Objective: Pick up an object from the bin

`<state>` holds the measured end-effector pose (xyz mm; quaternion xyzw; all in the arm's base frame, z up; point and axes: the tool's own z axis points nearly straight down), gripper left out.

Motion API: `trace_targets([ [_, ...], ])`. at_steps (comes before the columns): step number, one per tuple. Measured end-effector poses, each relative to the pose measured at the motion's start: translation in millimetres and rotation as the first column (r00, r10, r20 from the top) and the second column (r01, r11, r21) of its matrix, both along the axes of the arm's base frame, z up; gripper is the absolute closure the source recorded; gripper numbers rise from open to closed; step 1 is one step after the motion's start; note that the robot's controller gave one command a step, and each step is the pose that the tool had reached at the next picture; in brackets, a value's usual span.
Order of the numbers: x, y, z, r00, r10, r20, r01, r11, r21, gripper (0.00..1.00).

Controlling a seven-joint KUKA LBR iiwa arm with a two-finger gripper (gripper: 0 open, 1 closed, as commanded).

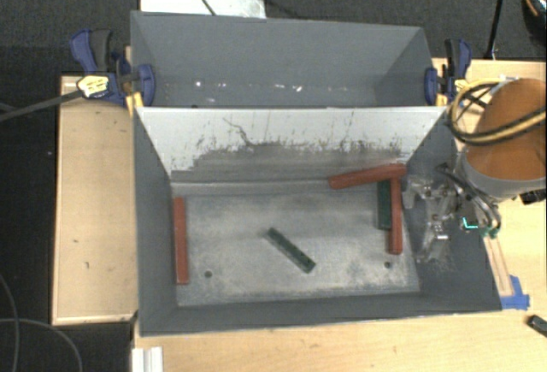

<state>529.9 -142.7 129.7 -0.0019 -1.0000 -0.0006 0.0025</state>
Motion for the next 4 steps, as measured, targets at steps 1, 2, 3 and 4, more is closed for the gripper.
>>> trace_targets([
  [1,23.2,5.5,-59.3,0.802,0.597,0.009,-0.597,0.802,0.002,0.0],
  [2,34.4,31.7,-59.3,0.385,0.923,0.011,-0.923,0.385,-0.001,0.0],
  [3,34.0,30.1,-59.6,0.389,0.921,0.009,-0.921,0.389,0.0,1.0],
  [4,17.0,70.7,101.3,0.315,0.949,0.008,-0.949,0.315,-0.01,1.0],
])
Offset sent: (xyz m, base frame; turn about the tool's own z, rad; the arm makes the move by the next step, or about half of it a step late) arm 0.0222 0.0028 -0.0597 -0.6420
